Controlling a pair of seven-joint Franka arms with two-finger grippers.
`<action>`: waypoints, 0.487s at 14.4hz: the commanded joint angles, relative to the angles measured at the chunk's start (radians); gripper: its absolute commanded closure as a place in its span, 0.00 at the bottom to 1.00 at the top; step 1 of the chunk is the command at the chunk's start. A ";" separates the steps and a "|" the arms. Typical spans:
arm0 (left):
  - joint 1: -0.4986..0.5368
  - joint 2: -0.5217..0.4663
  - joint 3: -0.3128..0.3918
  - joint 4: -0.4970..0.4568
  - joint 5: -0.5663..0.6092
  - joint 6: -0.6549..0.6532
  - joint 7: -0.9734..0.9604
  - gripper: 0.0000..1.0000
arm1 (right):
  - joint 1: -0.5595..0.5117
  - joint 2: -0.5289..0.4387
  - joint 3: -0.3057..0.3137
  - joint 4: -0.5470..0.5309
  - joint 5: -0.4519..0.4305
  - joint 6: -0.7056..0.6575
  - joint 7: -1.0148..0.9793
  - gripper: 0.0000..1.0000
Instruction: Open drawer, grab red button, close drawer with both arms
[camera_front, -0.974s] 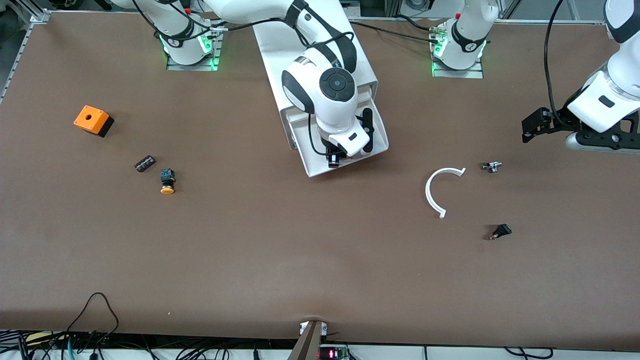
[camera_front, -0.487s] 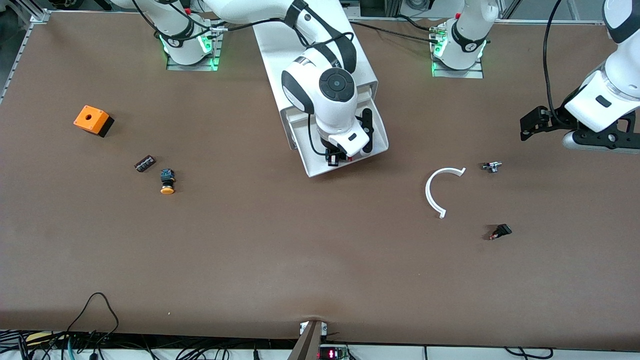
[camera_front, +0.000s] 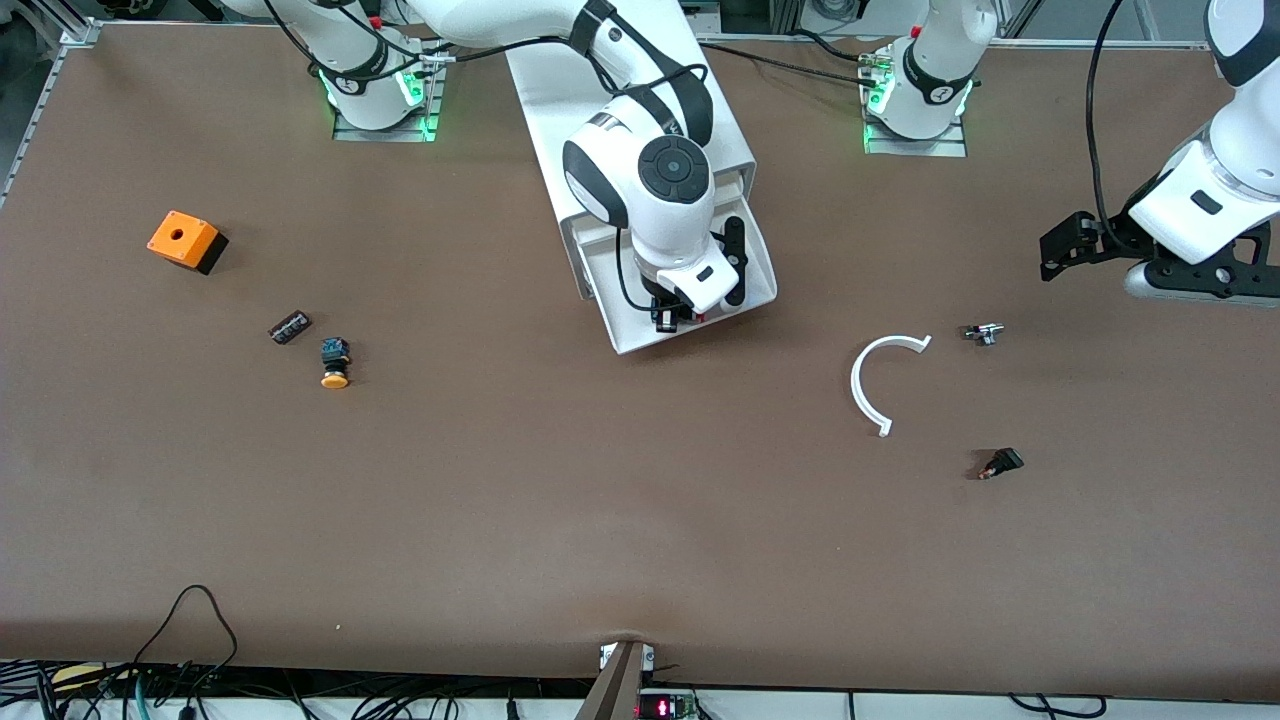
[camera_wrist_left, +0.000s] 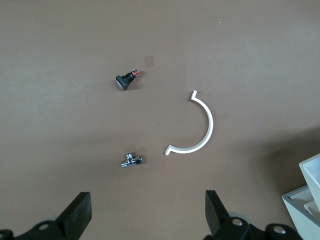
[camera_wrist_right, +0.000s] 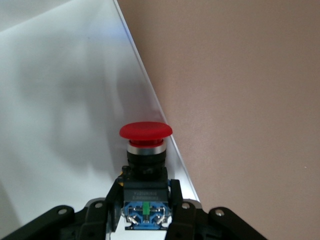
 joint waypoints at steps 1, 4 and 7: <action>0.004 0.012 -0.005 0.031 -0.015 -0.026 -0.006 0.00 | -0.003 -0.019 -0.003 0.018 -0.003 -0.024 0.010 0.74; 0.004 0.013 -0.005 0.031 -0.015 -0.026 -0.006 0.00 | -0.005 -0.066 -0.004 0.017 -0.004 -0.036 0.011 0.74; 0.004 0.012 -0.005 0.031 -0.015 -0.026 -0.006 0.00 | -0.020 -0.131 -0.032 0.017 -0.007 -0.054 0.010 0.74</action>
